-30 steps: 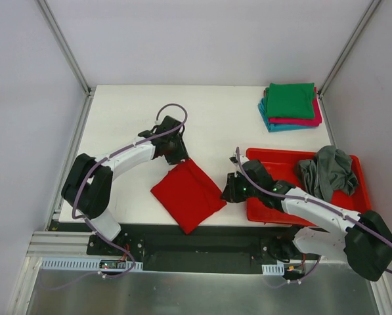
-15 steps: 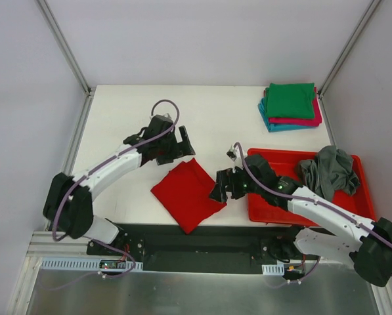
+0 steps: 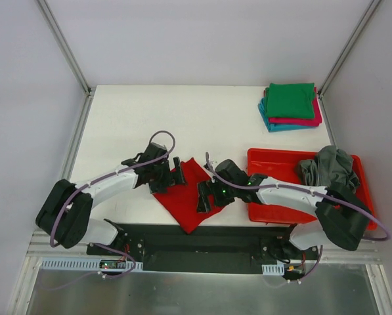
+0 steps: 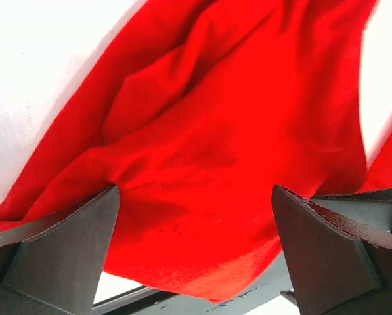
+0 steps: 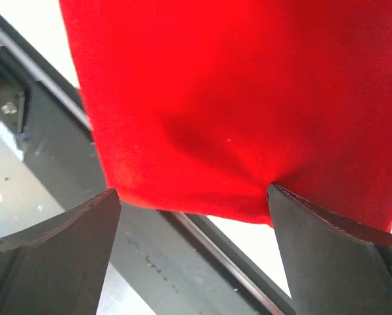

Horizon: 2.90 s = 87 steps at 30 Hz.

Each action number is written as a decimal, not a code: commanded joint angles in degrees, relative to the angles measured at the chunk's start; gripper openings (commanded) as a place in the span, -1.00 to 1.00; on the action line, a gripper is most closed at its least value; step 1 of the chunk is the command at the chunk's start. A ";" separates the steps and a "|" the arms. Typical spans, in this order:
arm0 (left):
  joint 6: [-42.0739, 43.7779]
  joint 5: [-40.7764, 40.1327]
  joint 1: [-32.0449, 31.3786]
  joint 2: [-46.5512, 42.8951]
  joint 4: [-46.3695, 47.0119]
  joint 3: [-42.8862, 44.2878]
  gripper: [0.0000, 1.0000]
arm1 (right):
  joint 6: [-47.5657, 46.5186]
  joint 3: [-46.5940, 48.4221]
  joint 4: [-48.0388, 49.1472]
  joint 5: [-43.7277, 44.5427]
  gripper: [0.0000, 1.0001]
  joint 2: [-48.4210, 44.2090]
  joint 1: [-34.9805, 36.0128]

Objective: Fold and stack the t-shirts
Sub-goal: Fold the long partially folded tshirt into a neat square, then put the neatly folded tshirt into the corner of the board with the right arm

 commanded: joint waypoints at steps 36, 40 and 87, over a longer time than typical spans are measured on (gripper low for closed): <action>-0.76 -14.08 0.00 -3.03 -7.31 5.80 0.98 | -9.75 7.68 -3.78 12.15 0.92 -12.74 -14.89; 1.09 -14.24 4.49 6.39 -7.22 9.33 0.98 | -7.04 3.82 -3.60 22.97 0.92 -20.57 -15.06; -2.33 -22.60 8.02 -30.32 -22.25 -5.87 0.98 | 5.81 22.70 -15.20 26.94 -0.33 30.48 5.77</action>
